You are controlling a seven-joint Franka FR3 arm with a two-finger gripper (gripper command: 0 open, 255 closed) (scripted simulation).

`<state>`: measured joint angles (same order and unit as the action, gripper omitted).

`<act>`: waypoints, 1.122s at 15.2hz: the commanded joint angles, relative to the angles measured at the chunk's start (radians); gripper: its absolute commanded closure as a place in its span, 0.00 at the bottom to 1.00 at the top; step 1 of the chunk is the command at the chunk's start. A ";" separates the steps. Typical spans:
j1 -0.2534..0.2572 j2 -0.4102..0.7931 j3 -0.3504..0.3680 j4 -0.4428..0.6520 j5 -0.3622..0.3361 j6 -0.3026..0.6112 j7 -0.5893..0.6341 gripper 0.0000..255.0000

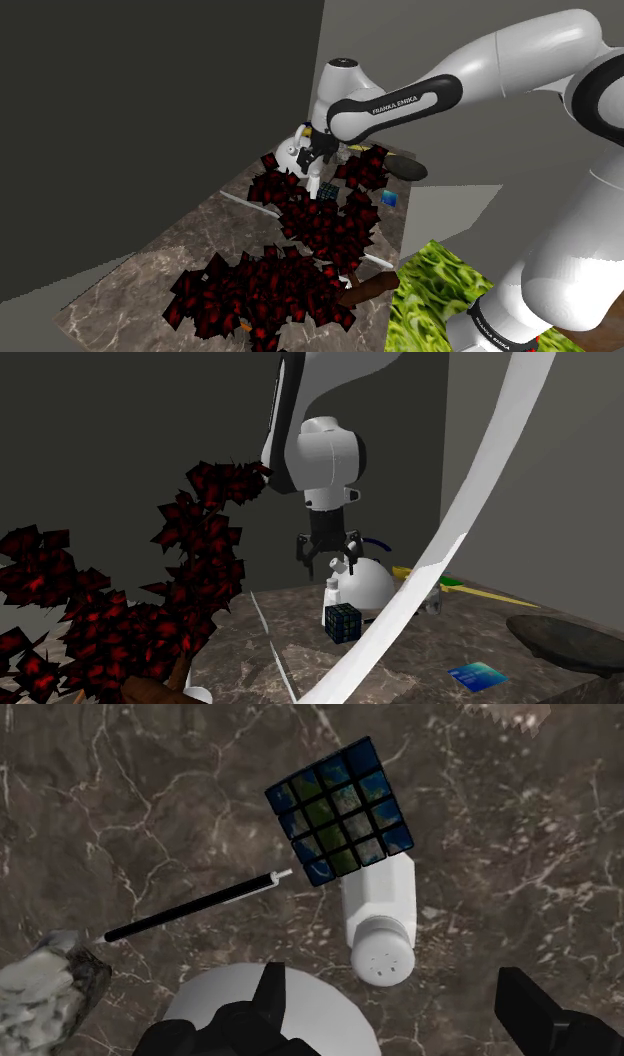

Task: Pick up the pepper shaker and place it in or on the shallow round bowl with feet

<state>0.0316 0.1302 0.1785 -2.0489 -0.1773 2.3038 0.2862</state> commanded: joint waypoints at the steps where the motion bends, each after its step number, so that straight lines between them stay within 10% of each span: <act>1: 0.001 0.019 -0.002 -0.004 -0.008 0.024 0.007 0.00; 12: 0.000 0.051 -0.006 -0.013 -0.021 0.063 0.015 0.00; 13: 0.000 0.051 -0.006 -0.013 -0.021 0.063 0.015 1.00; 17: 0.000 0.051 -0.006 -0.013 -0.021 0.063 0.016 1.00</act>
<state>0.0320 0.1810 0.1725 -2.0619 -0.1986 2.3671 0.3017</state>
